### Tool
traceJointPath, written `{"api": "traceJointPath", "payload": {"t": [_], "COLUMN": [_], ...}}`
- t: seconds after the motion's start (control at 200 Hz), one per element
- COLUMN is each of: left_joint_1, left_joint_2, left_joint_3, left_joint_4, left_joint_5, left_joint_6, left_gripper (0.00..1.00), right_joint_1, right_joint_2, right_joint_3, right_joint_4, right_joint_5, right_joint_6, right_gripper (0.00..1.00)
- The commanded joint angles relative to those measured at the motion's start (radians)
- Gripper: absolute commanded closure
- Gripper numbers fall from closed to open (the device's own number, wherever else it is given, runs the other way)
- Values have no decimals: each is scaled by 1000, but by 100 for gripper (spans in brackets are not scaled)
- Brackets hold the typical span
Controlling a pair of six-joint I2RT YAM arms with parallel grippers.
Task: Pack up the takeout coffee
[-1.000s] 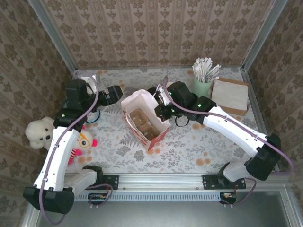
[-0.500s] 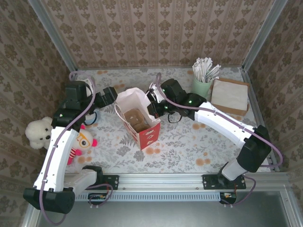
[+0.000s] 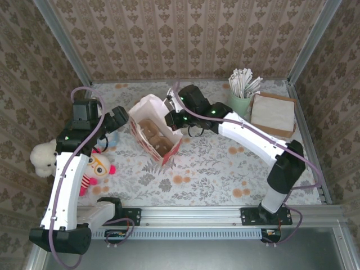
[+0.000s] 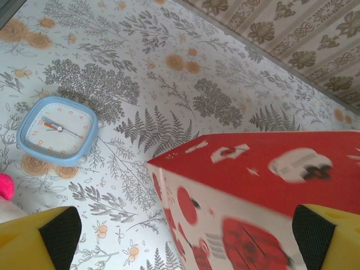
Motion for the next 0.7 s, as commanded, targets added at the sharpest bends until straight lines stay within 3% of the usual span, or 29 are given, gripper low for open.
{"api": "traceJointPath", "payload": {"t": [0.0,0.16,0.245,0.445,0.57,0.695], "left_joint_1": [9,10,12,16,18,22], "left_joint_2": [-1,13,20,36,40,58], "left_joint_3": [30,29,33,35,24,25], "left_joint_4": [-17,1,-3,-4,0,-1], "left_joint_5": [10,34,40,51,66,96], "left_joint_6": [3,9,21,47,53,63], "left_gripper": [0,0,0,0,0,0], "right_joint_1": [42,61,61,38,16,-20], "right_joint_2": [72,141,133,41,-29,-103], "right_joint_3": [117,189,198,177,120,31], "right_joint_4": [-195,-223,-213,-201,-163,-76], "right_joint_5": [55,19,21,55,104,157], "right_joint_6": [-41,-19,-10,-20,-10,38], "right_gripper": [98,92,77,56,30,9]}}
